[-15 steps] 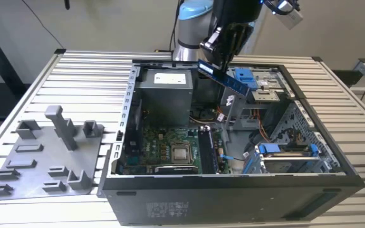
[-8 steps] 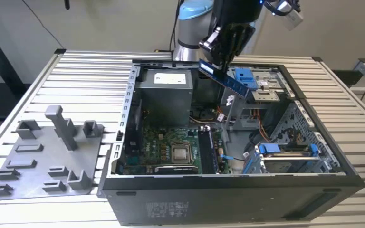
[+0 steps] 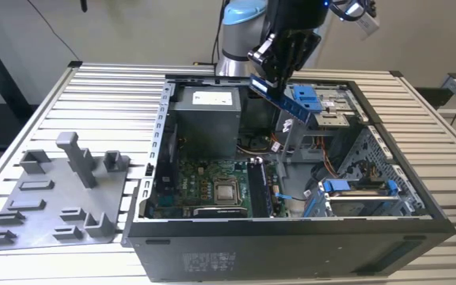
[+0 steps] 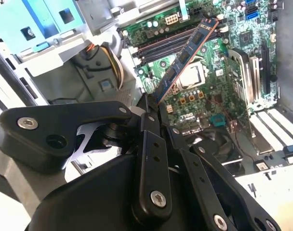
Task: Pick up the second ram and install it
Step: 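Insert the second ram into the second slot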
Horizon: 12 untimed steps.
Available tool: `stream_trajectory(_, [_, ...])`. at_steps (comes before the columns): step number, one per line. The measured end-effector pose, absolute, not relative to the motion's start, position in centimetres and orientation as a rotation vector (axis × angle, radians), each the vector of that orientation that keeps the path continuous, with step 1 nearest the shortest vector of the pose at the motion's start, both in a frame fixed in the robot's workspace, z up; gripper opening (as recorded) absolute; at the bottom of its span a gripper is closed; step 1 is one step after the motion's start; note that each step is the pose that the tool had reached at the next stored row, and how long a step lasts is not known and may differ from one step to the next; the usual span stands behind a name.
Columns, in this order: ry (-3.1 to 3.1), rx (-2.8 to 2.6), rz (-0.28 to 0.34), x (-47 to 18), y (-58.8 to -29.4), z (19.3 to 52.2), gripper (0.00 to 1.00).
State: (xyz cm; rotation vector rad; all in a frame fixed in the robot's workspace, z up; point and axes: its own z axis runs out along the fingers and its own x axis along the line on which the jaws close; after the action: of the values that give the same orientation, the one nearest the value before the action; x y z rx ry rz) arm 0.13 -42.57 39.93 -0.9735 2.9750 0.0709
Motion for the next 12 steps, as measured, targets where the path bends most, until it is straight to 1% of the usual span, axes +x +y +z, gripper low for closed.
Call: stream_trajectory(12, [3.000, -0.888, 0.070, 0.24, -43.11, 39.92, 0.14])
